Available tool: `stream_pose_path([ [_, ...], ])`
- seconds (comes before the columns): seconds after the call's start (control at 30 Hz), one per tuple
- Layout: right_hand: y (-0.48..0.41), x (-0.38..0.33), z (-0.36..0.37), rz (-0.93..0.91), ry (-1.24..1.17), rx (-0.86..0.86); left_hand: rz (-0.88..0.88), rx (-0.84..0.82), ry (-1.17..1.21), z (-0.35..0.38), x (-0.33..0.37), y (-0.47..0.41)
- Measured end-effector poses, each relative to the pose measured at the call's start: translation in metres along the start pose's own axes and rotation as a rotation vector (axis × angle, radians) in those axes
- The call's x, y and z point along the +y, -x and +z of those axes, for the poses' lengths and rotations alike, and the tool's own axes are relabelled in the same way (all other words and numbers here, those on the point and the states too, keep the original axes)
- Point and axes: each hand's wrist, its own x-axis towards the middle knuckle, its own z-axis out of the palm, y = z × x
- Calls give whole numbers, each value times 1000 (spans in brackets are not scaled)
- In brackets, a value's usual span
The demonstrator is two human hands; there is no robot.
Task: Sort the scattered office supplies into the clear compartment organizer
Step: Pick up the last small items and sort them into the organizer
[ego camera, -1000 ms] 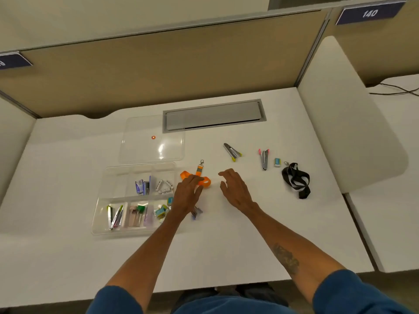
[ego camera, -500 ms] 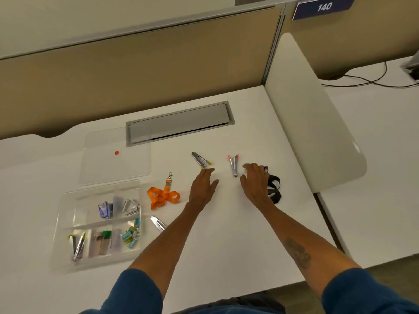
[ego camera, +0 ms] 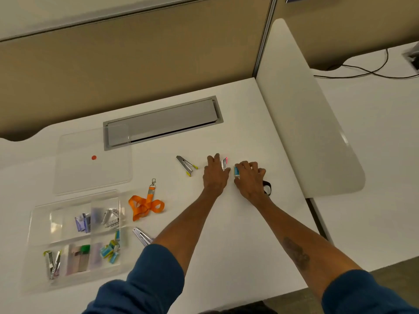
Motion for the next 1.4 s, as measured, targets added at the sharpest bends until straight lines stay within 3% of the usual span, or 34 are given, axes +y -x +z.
stream_pose_path([
  [0.33, -3, -3, 7, 16, -12, 50, 103, -29, 34, -5, -6, 1],
  [0.53, 15, -35, 7, 31, -54, 137, 116, 49, 121, -36, -32, 27],
  [0.8, 54, -127, 20, -168, -210, 206, 67, 222, 188, -84, -102, 75],
  [1.2, 120, -279, 56, -436, -231, 76, -54, 454, 122, -164, -253, 158],
  [1.4, 154, -321, 80, -577, -182, 17, -99, 518, 90, -197, -314, 199],
])
